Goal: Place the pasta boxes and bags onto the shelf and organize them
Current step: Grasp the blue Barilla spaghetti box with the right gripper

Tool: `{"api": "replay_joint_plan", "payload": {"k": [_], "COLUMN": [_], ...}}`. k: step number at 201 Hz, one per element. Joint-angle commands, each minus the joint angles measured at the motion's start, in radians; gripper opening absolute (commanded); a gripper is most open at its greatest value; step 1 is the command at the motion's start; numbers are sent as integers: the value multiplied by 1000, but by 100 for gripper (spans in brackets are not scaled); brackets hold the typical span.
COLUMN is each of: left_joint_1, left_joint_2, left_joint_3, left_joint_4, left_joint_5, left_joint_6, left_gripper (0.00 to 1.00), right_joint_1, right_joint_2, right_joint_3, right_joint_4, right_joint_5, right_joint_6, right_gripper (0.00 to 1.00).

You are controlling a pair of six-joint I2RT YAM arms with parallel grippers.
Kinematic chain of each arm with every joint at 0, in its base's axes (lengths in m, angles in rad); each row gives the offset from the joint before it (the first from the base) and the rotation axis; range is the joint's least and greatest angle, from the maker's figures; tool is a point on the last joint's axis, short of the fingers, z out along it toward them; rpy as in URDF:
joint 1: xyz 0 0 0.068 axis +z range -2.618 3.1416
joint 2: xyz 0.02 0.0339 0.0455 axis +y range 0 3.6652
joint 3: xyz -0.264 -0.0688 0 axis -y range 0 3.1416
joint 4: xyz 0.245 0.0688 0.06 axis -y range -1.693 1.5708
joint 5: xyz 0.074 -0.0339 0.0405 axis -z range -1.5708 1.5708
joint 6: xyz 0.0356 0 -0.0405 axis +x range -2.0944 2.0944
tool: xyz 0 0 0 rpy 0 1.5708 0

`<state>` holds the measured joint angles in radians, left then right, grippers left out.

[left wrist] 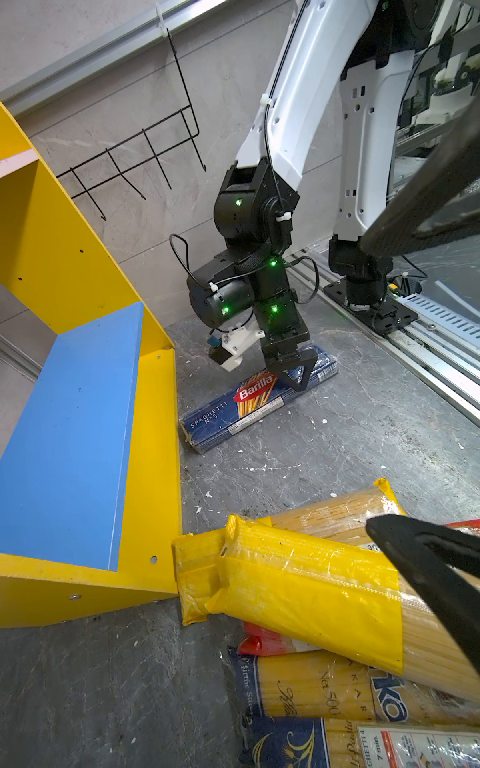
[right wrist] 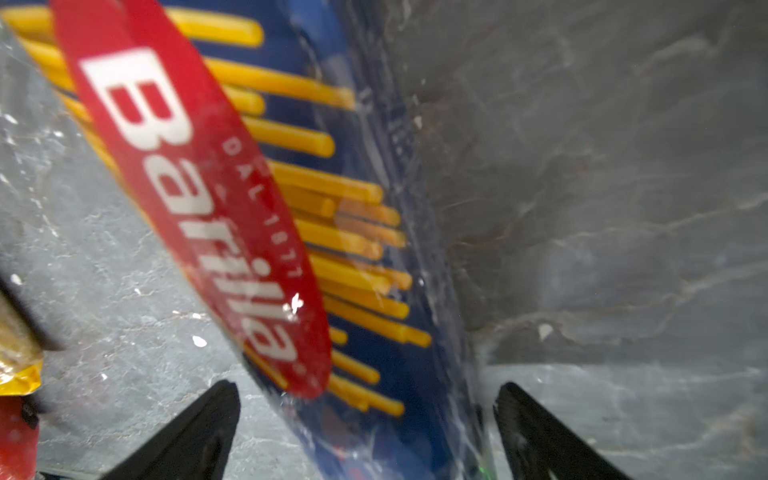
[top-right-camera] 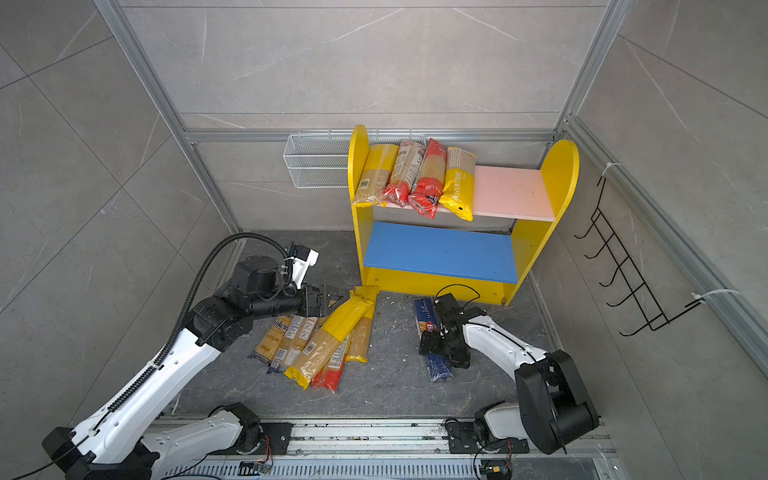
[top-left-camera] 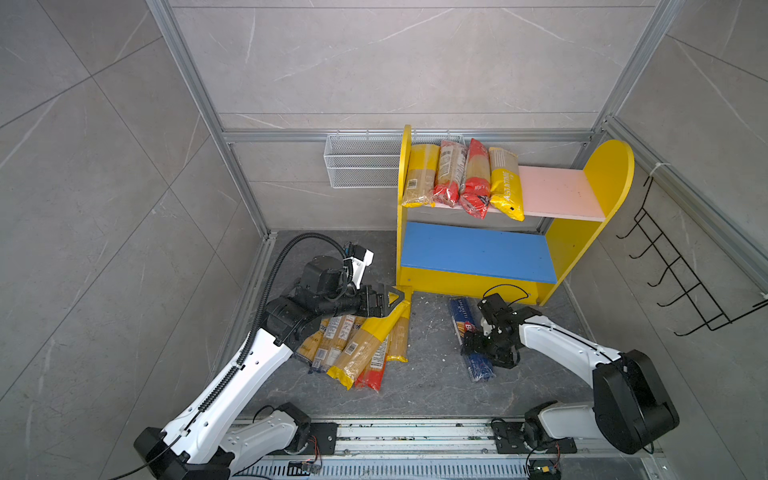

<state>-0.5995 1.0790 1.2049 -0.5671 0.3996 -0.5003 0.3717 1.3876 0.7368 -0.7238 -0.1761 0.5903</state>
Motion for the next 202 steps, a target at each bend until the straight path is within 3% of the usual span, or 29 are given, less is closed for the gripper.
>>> {"api": "replay_joint_plan", "payload": {"k": [1,43,71,92,119,147,202], "left_joint_1": [2,1,2,2,2,2,3], "left_joint_2": [4,-6,-17,-31,-51,-70,-113], "left_joint_3": [47,41,33,27,19,12,-5], "left_joint_4": [21,10,2,-4,-15,-21,-31], "left_joint_5": [28,19,15,9,-3,-11,-28], "left_joint_6": [41,44,45,45,46,46,52], "left_gripper": [100,100,100,100,100,100,100], "right_joint_1": [18,54,76,93,105,109,110], "right_joint_2": [30,77,114,138,150,136,-20], "right_joint_3": [-17,-20,-22,-26,-27,-19,-42], "right_joint_4": [40,62,61,63,65,61,96], "right_joint_5": [-6,20,48,59,63,49,-93], "right_joint_6": [6,24,38,48,57,71,137], "right_gripper": [100,100,93,79,53,36,26]}}
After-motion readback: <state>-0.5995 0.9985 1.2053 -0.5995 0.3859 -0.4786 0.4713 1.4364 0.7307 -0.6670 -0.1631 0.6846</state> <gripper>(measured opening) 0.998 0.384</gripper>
